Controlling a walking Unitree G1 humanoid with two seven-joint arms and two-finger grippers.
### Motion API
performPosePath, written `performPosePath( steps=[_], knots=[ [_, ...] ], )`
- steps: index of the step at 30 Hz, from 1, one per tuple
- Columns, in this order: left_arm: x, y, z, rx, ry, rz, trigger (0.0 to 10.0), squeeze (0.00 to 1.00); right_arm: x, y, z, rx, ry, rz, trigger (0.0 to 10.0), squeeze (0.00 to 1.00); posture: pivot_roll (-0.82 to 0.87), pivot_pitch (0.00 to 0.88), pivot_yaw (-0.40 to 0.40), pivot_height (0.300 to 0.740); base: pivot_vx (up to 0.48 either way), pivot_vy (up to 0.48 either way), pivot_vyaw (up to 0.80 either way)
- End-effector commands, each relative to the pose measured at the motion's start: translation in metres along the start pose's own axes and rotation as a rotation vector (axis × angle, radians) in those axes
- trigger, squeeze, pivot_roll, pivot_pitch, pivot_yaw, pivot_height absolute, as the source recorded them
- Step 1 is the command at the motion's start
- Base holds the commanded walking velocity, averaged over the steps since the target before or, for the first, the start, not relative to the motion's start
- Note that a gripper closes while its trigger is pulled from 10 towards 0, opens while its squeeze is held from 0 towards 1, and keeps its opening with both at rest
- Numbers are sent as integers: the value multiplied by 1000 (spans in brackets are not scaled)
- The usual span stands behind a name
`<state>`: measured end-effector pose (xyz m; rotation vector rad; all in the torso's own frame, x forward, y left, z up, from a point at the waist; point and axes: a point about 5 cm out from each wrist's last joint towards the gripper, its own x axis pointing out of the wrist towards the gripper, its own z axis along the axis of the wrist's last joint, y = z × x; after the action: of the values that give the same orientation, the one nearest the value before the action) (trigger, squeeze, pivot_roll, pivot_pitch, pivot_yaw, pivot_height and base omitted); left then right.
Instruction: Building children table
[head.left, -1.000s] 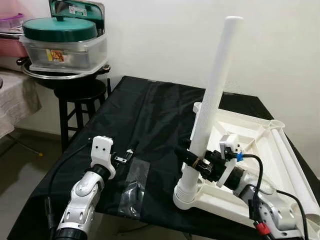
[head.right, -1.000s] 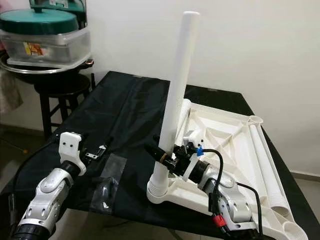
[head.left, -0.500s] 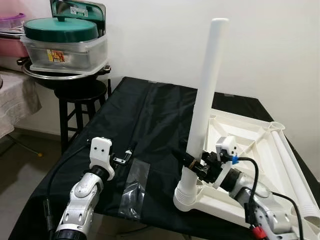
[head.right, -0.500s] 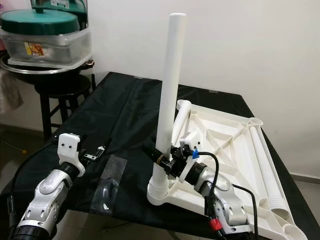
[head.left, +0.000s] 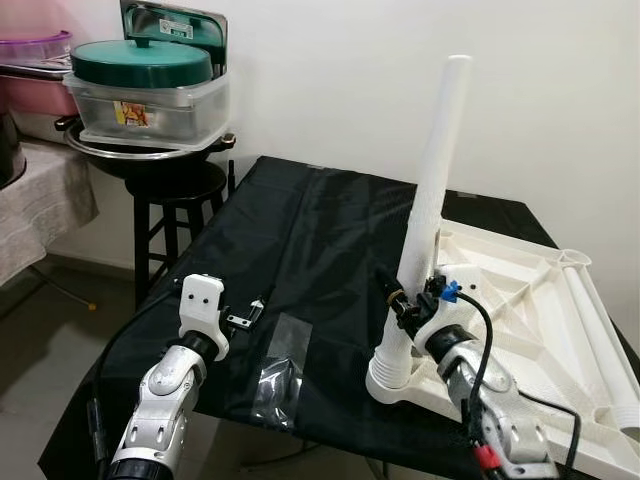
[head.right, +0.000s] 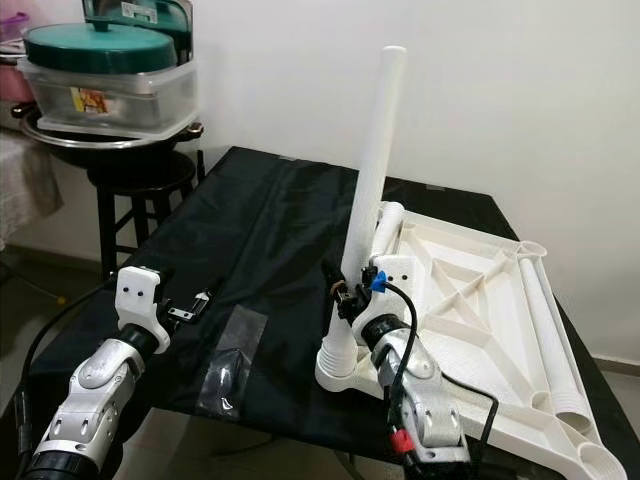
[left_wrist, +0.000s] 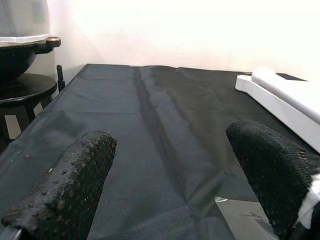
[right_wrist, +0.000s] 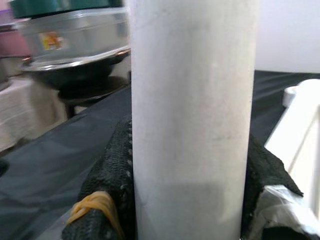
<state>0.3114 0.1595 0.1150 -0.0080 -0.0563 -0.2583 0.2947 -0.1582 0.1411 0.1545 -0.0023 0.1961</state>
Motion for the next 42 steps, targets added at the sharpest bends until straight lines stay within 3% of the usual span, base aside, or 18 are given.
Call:
performPosePath(
  steps=[1,8,10,12,15,17,24,33,39,42],
  knots=[
    [-2,0,-4,6,15,-8,10000,0,-17,-28,-34,-62,159,-212,10000,0,34,0,-86,740,0,0,0],
    [-4,2,-5,6,19,-3,10000,0,-26,-38,-34,-205,157,-430,10000,0,34,0,-86,740,0,0,0],
    [-4,2,-5,6,18,-1,10000,0,-31,-48,-30,-254,140,-563,10000,0,37,0,-87,740,0,0,0],
    [-4,2,-5,6,18,-1,10000,0,-31,-48,-30,-254,140,-563,10000,0,37,0,-87,740,0,0,0],
    [-4,3,-5,7,17,3,10000,0,-39,-58,-20,-269,52,-720,10000,0,40,0,-87,740,0,0,0],
    [-4,3,-5,7,17,4,10000,0,-41,-58,-16,-250,-5,-746,10000,0,42,0,-89,740,0,0,0],
    [-4,3,-4,10,16,4,10000,0,-40,-56,-12,-247,-77,-724,10000,0,43,0,-86,740,0,0,0],
    [-3,1,-4,14,16,-2,10000,0,-37,-52,-16,-199,-83,-706,10000,0,44,0,-84,740,0,0,0],
    [-2,1,-4,19,17,-6,10000,0,-23,-33,-20,-103,-87,-510,10000,0,44,0,-83,740,0,0,0],
    [-2,1,-4,19,18,-7,10000,0,-18,-24,-15,-100,-114,-434,10000,0,43,0,-84,740,0,0,0]
  ],
)
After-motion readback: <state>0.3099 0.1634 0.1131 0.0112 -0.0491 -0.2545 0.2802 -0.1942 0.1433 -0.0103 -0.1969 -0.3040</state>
